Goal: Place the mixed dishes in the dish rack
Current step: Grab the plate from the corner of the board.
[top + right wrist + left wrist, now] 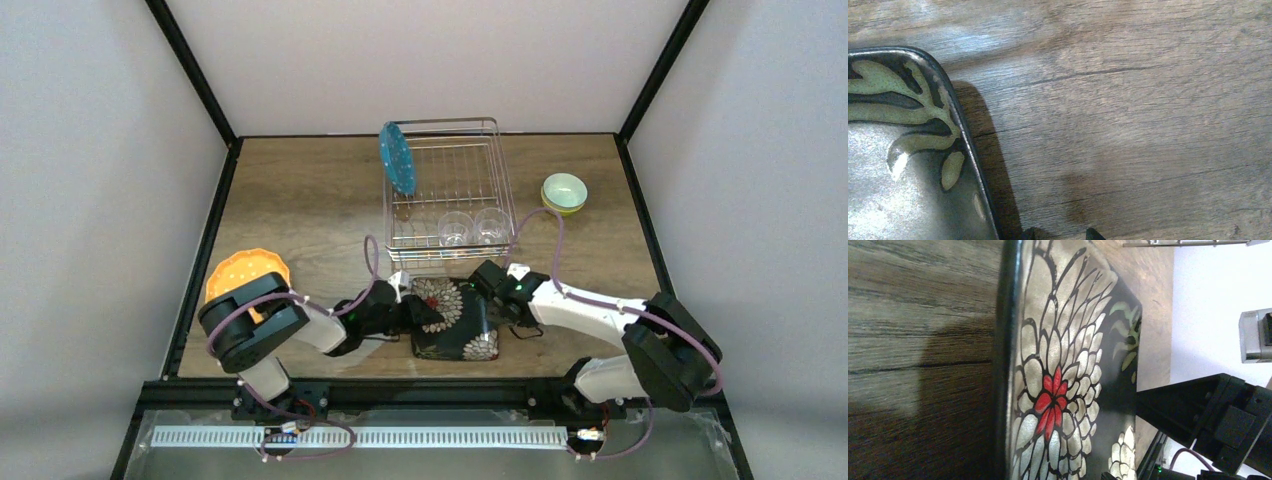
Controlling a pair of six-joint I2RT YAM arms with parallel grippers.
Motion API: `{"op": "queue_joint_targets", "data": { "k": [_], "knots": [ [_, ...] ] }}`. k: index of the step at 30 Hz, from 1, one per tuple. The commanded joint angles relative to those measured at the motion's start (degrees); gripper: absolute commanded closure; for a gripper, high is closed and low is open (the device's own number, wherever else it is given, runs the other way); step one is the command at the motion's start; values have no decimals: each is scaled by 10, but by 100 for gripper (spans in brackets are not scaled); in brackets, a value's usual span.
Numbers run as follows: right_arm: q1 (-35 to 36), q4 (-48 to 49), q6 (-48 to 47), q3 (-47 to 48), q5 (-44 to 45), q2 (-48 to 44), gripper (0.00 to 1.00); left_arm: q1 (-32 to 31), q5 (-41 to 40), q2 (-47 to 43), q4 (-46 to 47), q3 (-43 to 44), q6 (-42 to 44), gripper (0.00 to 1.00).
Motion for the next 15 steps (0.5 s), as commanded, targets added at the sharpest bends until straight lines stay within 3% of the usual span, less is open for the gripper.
{"op": "queue_joint_targets", "data": {
  "k": [1,3,13,15],
  "knots": [
    [4,47,19,-9,-20,-8,39,-10,27,23,-107,4,28,23],
    [4,41,17,-7,-18,-12,39,-10,17,15,-124,13,30,31],
    [4,17,16,0,-11,-40,39,-12,-44,-57,-202,24,27,96],
    [4,10,14,4,-8,-48,39,-13,-53,-73,-212,24,24,97]
  ]
}}
